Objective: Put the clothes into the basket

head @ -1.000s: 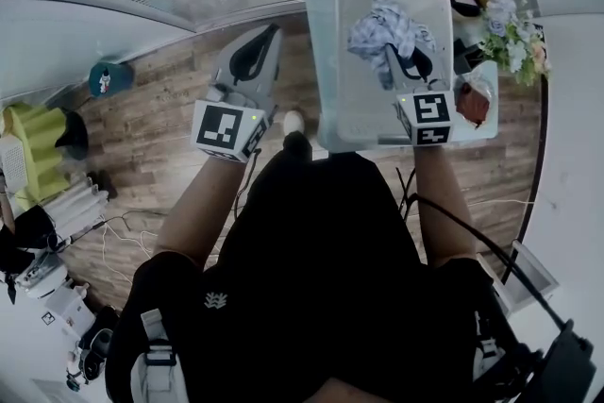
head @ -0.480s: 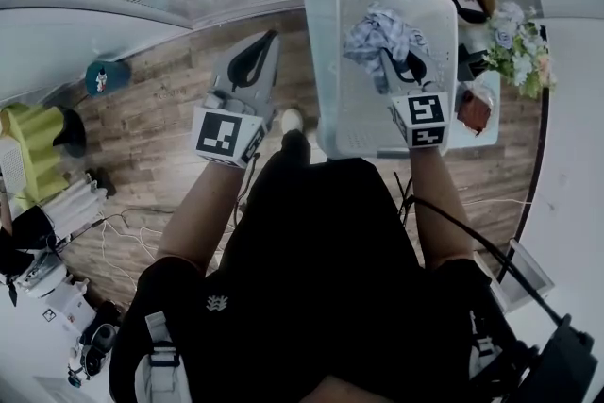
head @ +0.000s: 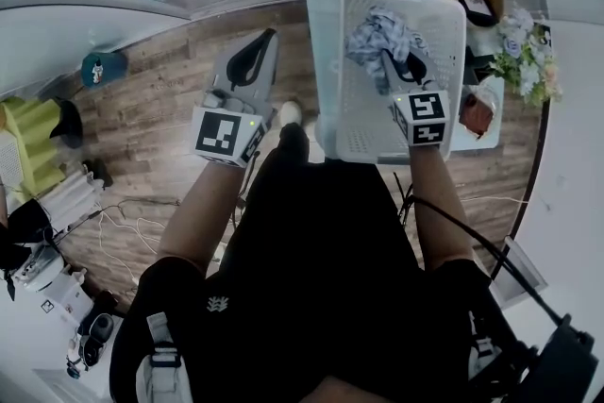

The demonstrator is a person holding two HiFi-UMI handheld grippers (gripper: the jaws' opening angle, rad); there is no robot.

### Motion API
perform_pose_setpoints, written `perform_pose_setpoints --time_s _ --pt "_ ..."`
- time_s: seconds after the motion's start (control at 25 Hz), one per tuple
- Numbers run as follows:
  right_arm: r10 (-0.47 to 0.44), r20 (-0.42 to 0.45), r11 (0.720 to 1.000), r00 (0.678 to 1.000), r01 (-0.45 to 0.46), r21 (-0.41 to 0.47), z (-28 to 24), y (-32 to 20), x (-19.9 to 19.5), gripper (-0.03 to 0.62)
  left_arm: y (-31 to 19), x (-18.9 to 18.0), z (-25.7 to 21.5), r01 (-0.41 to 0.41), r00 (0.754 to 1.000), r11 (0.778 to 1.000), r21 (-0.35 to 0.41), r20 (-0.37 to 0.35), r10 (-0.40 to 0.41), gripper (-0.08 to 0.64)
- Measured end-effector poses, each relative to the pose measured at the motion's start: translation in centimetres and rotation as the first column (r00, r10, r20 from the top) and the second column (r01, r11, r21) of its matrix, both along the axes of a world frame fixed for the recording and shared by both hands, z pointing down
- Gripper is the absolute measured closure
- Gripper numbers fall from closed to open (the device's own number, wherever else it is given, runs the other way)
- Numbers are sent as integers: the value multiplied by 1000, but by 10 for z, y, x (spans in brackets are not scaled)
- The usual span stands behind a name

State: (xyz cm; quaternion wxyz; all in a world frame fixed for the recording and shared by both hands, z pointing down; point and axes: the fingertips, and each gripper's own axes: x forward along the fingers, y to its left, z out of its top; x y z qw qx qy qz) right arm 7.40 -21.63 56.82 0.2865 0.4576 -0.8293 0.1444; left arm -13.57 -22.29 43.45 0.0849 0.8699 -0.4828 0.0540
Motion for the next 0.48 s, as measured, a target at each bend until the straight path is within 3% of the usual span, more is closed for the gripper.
perform_pose_setpoints --time_s 0.48 --pt "3 -20 997 1000 -5 -75 42 -3 3 485 -2 -12 27 21 1000 999 -44 19 -20 552"
